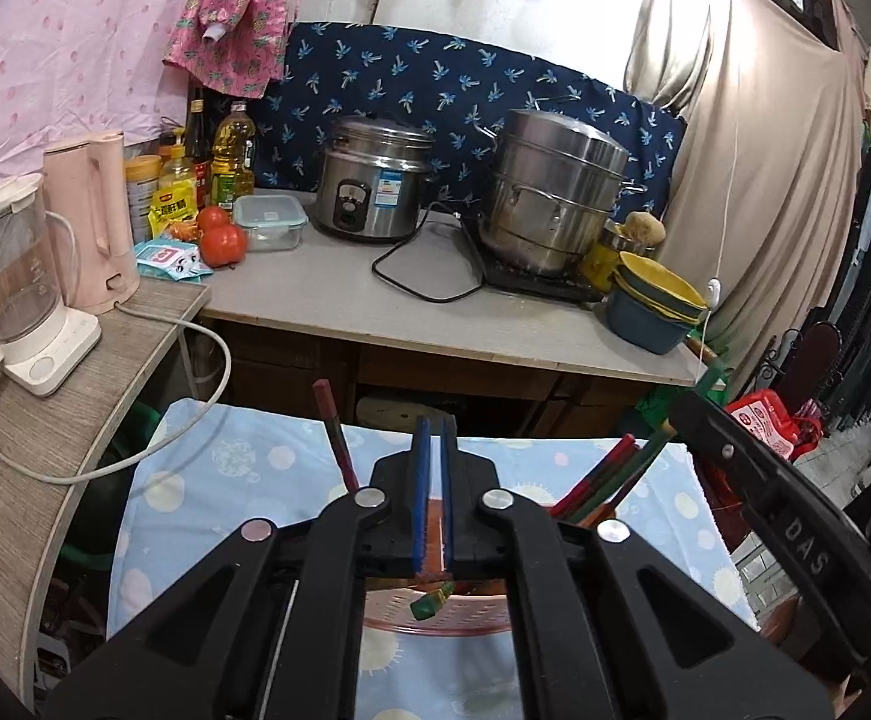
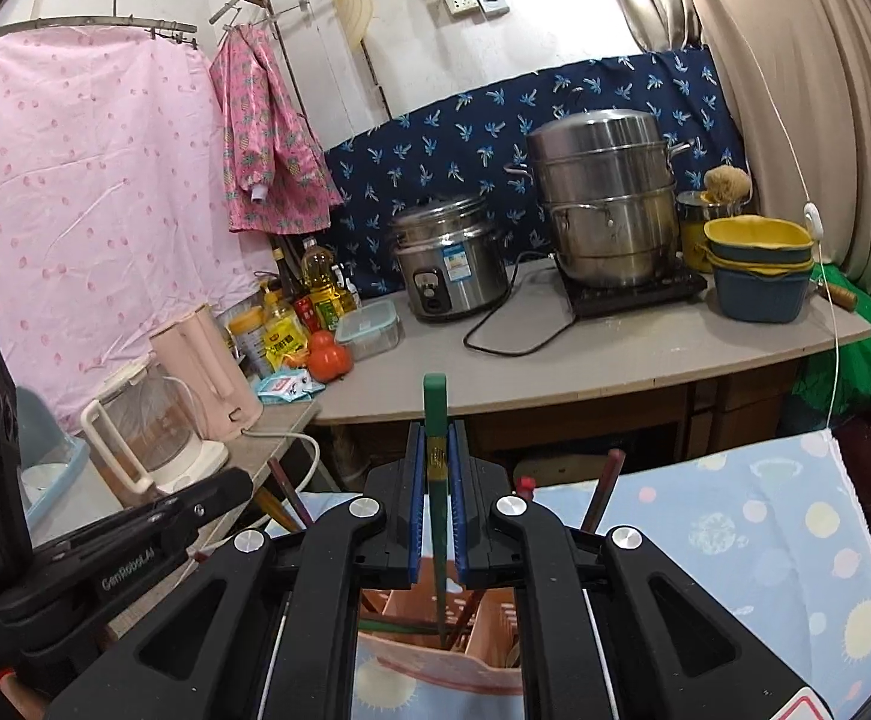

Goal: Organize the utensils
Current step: 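Lower the chopstick and spoon into the pink caddy and open both tools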

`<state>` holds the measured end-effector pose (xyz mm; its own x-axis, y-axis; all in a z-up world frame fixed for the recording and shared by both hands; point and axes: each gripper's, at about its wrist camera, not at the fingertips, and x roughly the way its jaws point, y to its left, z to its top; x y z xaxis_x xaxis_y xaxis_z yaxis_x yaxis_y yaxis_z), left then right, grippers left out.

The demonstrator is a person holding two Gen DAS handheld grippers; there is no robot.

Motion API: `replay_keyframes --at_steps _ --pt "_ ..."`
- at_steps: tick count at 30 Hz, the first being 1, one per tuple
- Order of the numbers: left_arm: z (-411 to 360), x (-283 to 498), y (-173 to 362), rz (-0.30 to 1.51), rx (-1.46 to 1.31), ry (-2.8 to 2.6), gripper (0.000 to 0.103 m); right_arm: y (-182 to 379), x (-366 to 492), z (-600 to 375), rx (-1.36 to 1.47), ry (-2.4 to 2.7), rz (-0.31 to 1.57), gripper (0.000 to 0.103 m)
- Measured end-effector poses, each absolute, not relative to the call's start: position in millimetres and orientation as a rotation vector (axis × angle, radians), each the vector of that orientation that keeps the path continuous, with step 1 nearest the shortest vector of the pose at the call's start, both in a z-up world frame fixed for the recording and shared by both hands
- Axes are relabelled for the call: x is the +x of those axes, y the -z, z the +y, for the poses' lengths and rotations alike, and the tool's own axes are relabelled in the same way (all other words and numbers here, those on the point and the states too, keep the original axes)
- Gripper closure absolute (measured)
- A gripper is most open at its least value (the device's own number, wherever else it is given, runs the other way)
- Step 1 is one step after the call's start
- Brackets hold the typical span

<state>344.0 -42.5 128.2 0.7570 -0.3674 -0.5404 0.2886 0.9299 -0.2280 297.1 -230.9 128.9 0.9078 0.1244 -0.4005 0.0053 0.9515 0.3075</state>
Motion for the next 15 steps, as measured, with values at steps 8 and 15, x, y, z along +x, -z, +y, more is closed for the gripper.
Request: replay_keyframes --at_steps 8,15 --pt "-37.9 334.0 -130.8 0.599 -0.131 0.333 0.073 -130.4 277.3 -233.2 0.303 -0.056 0.429 0.078" --pt "-34.9 303.2 -133.0 0.593 -0.118 0.32 0.065 -125.0 243.2 -234.4 0.306 -0.064 0.465 0.07"
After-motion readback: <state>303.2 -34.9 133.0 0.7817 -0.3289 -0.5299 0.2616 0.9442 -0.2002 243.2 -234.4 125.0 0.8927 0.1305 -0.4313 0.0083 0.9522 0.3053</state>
